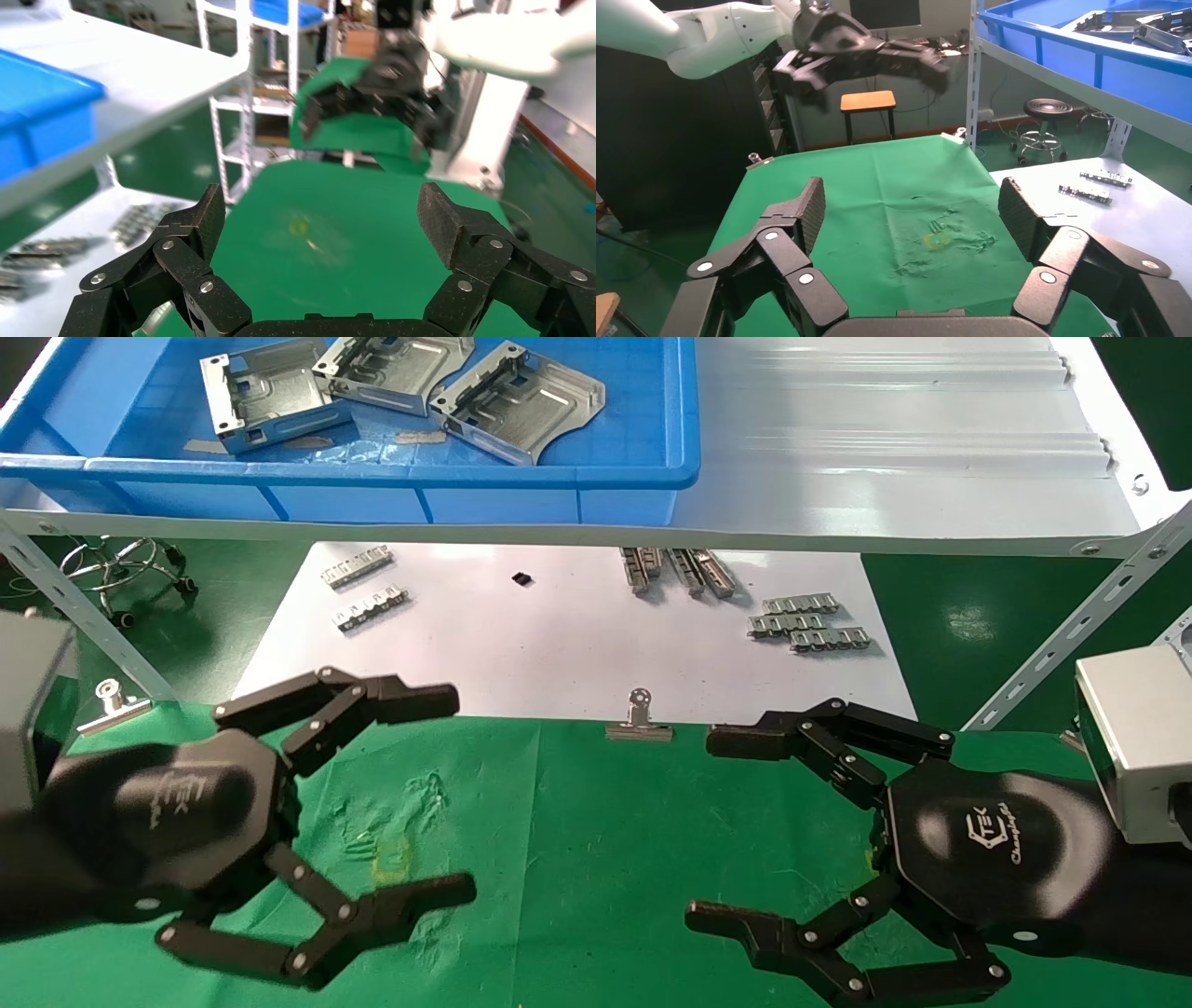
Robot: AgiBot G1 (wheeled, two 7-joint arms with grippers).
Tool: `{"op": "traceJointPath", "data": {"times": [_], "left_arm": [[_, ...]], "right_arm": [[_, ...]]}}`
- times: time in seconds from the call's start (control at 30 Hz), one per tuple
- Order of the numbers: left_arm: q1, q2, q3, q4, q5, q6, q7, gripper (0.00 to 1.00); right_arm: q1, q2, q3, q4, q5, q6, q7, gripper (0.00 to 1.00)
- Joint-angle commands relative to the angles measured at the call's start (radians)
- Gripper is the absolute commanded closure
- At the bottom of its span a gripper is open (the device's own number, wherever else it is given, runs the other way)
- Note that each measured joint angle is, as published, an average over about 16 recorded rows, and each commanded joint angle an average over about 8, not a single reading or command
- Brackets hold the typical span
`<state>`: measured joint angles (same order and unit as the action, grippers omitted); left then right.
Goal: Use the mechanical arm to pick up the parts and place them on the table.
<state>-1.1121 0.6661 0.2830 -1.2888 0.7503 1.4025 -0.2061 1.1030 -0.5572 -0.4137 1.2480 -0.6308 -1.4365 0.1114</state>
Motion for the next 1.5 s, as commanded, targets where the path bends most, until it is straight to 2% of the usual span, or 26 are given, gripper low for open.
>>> {"op": "traceJointPath", "data": {"times": [0.03, 0.3, 0.57, 0.77, 0.93, 1.1, 1.27, 1.5], "left_arm": [[-0.008, 0.015, -0.001, -0.005, 0.001, -0.024, -0.004, 0.0], [-0.123, 0.102, 0.032, 0.03, 0.093, -0.18, -0.059, 0.0], [-0.314, 0.22, 0.104, 0.162, 0.248, -0.314, -0.112, 0.0], [-0.499, 0.329, 0.173, 0.375, 0.371, -0.354, -0.117, 0.0], [-0.665, 0.413, 0.222, 0.625, 0.457, -0.356, -0.088, 0.0], [-0.804, 0.496, 0.263, 0.863, 0.543, -0.428, -0.044, 0.0], [-0.887, 0.575, 0.294, 1.026, 0.606, -0.513, -0.01, 0.0], [-0.942, 0.642, 0.319, 1.167, 0.643, -0.54, 0.003, 0.0]], "right_arm": [[0.0, 0.0, 0.0, 0.0, 0.0, 0.0, 0.0, 1.0], [0.0, 0.0, 0.0, 0.0, 0.0, 0.0, 0.0, 1.0], [0.0, 0.0, 0.0, 0.0, 0.0, 0.0, 0.0, 1.0], [0.0, 0.0, 0.0, 0.0, 0.0, 0.0, 0.0, 1.0], [0.0, 0.0, 0.0, 0.0, 0.0, 0.0, 0.0, 1.0], [0.0, 0.0, 0.0, 0.0, 0.0, 0.0, 0.0, 1.0], [0.0, 0.0, 0.0, 0.0, 0.0, 0.0, 0.0, 1.0], [0.0, 0.0, 0.0, 0.0, 0.0, 0.0, 0.0, 1.0]]}}
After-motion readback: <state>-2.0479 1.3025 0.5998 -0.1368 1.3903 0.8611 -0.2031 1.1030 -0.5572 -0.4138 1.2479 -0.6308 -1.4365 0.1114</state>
